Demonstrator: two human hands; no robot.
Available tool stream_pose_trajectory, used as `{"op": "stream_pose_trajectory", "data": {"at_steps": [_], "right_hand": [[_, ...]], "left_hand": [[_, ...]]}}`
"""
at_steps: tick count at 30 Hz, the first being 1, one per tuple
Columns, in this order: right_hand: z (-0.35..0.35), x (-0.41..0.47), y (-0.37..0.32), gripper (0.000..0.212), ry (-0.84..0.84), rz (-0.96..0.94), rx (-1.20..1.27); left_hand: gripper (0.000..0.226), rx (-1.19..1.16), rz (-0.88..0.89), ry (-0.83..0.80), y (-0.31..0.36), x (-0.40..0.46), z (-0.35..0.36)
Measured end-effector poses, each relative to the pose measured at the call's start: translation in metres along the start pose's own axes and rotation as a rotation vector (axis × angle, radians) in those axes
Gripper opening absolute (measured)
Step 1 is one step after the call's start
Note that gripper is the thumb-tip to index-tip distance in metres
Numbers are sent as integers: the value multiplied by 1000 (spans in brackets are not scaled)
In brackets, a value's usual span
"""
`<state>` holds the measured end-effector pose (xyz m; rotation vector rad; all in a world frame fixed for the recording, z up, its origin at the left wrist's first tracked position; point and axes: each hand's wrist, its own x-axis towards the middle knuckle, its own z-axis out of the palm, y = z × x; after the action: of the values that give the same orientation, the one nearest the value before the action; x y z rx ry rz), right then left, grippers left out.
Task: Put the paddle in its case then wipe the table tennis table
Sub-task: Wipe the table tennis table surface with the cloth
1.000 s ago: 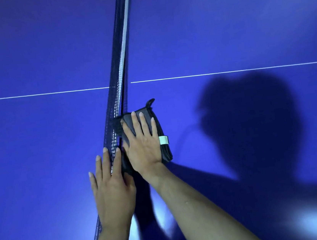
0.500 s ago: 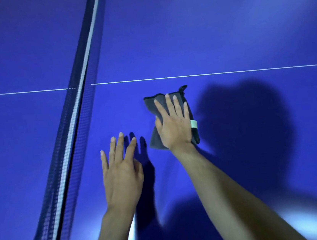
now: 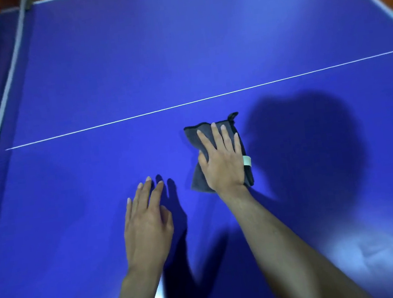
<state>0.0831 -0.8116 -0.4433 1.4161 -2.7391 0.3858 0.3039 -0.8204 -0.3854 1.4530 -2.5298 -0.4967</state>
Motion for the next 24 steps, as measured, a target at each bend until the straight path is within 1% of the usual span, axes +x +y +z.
{"op": "stream_pose_trajectory", "data": {"at_steps": [7,11,13,16,18,20,24], "right_hand": [[-20,-8,107,61,-11,82,-59],[-25,0,129,65,1,108,-63],[-24,14,129,64,12,125,-36],[-19,54,127,63,38,135,17],[-15,81,117,60,4,111,-12],[-7,100,94,60,-56,70,-44],[10,105,28,62,-43,-27,-24]], "left_hand": [[58,-29,-34,-11,43,-3,21],[56,-48,-94,35,53,-6,31],[56,-64,-115,54,54,-7,38],[56,-71,-95,54,51,-1,45],[56,-78,-94,59,48,7,45],[54,-85,-104,71,44,16,42],[52,-62,-112,80,24,29,29]]}}
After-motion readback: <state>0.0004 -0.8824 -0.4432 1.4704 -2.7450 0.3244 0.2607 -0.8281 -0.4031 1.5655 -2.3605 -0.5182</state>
